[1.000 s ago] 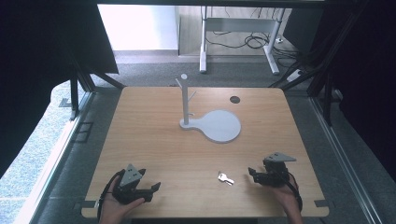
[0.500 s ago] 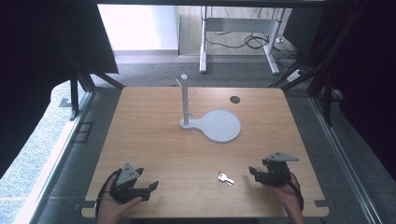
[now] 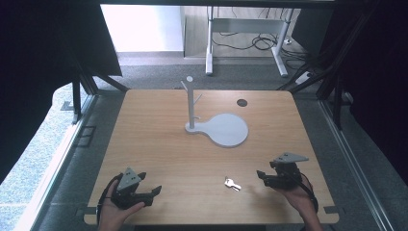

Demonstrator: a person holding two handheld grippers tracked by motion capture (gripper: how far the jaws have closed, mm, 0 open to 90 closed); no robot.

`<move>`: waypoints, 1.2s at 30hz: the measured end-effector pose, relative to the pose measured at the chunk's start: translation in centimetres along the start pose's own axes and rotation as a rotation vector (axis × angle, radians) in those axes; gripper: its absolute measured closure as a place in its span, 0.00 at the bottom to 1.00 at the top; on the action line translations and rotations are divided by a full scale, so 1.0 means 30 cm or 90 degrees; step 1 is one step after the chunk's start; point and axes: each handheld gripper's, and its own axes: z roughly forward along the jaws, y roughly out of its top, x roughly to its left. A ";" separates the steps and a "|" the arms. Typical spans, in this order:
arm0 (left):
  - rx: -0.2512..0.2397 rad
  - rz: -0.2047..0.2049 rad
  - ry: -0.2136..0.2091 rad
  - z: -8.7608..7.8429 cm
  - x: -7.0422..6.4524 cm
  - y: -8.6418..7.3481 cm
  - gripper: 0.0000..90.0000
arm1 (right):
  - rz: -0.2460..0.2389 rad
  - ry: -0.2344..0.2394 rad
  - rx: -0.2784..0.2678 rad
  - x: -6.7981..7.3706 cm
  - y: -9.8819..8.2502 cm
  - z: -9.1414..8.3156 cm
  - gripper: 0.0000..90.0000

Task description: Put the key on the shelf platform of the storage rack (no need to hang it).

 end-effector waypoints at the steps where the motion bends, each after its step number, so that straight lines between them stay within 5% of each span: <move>1: -0.001 0.000 0.000 -0.001 -0.002 0.001 0.27 | -0.007 0.000 0.002 0.001 0.010 -0.009 0.39; 14: -0.002 0.000 -0.005 0.001 -0.007 0.001 0.27 | -0.048 0.039 0.032 0.031 0.077 -0.054 0.41; 26: 0.003 0.006 -0.009 0.011 -0.020 0.000 0.27 | -0.118 0.082 0.088 0.116 0.148 -0.057 0.41; 36: 0.004 0.005 -0.007 0.007 -0.017 0.000 0.27 | -0.146 0.084 0.119 0.148 0.191 -0.034 0.42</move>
